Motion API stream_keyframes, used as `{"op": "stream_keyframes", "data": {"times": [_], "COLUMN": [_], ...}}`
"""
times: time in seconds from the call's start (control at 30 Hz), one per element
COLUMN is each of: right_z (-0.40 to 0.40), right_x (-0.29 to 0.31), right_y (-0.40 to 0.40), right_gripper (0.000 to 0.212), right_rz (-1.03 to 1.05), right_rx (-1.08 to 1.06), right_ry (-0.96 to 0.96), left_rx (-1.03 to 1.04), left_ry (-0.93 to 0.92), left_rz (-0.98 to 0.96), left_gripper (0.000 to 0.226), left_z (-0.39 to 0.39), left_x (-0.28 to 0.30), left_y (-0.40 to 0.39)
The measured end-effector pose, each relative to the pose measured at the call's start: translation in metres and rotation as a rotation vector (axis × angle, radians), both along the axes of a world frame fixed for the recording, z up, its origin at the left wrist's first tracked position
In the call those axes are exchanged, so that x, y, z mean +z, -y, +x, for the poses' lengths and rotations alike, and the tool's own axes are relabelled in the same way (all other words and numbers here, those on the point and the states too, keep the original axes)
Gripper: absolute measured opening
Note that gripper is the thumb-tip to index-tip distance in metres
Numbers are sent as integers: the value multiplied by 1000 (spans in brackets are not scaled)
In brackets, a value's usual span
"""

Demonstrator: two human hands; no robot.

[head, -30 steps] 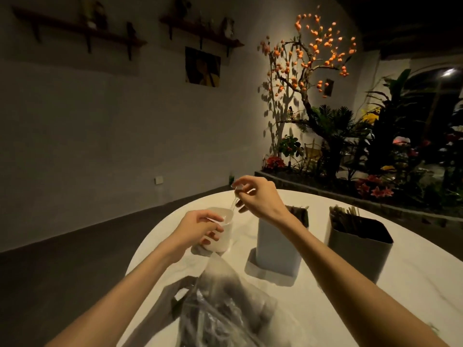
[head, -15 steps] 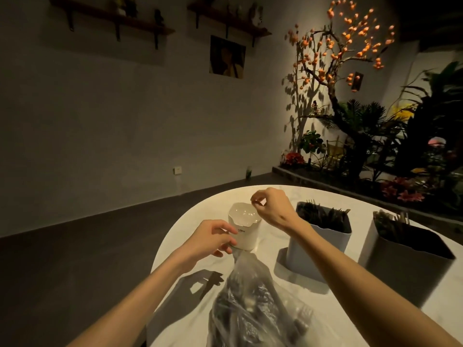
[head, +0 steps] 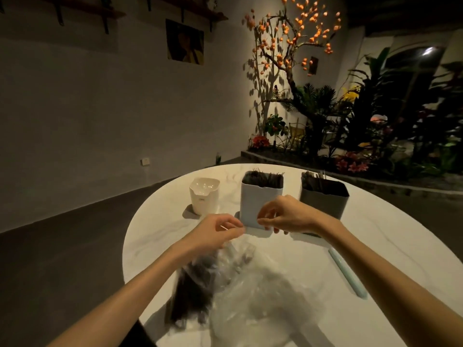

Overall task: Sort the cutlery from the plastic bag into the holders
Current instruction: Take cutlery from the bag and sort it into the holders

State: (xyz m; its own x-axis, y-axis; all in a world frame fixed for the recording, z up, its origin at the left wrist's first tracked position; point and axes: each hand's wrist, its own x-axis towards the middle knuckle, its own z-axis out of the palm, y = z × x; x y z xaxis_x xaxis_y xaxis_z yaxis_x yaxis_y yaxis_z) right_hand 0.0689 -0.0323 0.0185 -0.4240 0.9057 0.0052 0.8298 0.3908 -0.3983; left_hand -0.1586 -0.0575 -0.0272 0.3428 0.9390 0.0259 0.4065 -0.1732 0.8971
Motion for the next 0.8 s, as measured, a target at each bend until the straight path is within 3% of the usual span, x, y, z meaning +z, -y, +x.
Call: {"op": "stream_keyframes", "data": {"times": [0.07,0.13,0.2,0.3,0.37,0.5,0.57,0.63,0.73,0.8], "right_z": [17,28,32,27,22,9,3,-7,-26,-32], "right_x": [-9,-18,-25,-36,-48,-71,-71,-67,-60,-60], "right_y": [29,53,74,99,106,95,90,87,82,77], "right_gripper": [22,23,24,19,24,34,46,58,63,52], "right_rz": [-50,-136,-267,-457,-485,-126,-34,32,98,169], "right_rx": [-9,3,41,106,142,63,18,35,65,44], "right_ry": [-44,-106,-165,-228,-196,-33,-50,-86,-166,-96], "left_rx": [-118,-161,-82,72,123,127,72,48,141,201], "left_ry": [-157,-454,-629,-529,-432,-241,-287,-518,-952,-1010], "left_rz": [-20,85,273,416,440,476,362,275,436,499], "left_gripper": [67,95,84,31,17,36,37,26,60,67], "left_z": [16,26,29,28,25,17,14,16,13,8], "left_x": [-7,-19,-28,-29,-25,-10,-7,-8,-13,-13], "left_y": [22,35,40,38,39,47,53,60,69,70]}}
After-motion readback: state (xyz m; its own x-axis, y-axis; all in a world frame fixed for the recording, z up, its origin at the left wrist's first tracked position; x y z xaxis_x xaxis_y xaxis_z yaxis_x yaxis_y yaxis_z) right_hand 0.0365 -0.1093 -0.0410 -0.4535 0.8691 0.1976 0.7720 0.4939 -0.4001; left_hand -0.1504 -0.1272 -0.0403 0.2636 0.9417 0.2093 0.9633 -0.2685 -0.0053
